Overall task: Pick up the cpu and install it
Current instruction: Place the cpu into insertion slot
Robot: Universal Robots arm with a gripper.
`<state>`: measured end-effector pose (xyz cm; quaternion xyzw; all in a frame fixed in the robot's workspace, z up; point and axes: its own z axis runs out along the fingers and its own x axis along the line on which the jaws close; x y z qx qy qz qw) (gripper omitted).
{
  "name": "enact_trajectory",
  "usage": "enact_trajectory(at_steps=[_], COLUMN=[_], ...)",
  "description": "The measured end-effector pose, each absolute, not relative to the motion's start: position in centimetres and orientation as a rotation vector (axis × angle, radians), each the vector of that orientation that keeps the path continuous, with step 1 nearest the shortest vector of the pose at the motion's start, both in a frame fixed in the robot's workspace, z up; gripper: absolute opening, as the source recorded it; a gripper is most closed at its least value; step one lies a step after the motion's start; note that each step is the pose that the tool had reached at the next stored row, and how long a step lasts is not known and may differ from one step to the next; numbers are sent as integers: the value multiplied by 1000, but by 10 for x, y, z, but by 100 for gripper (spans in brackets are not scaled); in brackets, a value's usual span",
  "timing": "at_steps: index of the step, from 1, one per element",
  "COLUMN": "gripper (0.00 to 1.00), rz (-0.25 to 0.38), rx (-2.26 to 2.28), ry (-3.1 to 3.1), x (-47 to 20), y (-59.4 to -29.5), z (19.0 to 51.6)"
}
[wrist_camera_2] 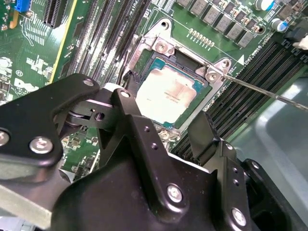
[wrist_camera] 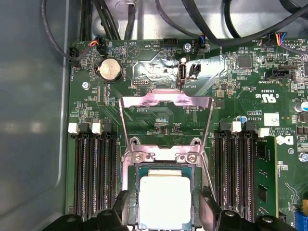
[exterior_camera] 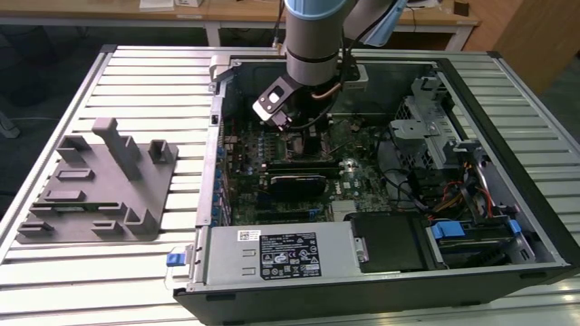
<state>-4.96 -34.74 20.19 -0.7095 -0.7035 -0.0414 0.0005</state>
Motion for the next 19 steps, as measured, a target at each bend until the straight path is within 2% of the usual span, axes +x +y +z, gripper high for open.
enact_trajectory(at_steps=[5, 8, 11, 13, 14, 16, 17, 19], gripper=[66, 47, 42, 30, 30, 18, 18, 11], rz=[-130, -130, -130, -130, -130, -130, -130, -130], rx=[-2228, -2228, -2228, -2228, -2228, -2228, -2228, -2228], ry=[-2209, -2209, -2209, -2209, -2209, -2209, -2209, -2209], x=[-50, -50, -50, -50, -50, -50, -50, -50], y=[-347, -347, -347, -347, -347, -347, -347, -347], z=[202, 202, 202, 202, 202, 202, 202, 202])
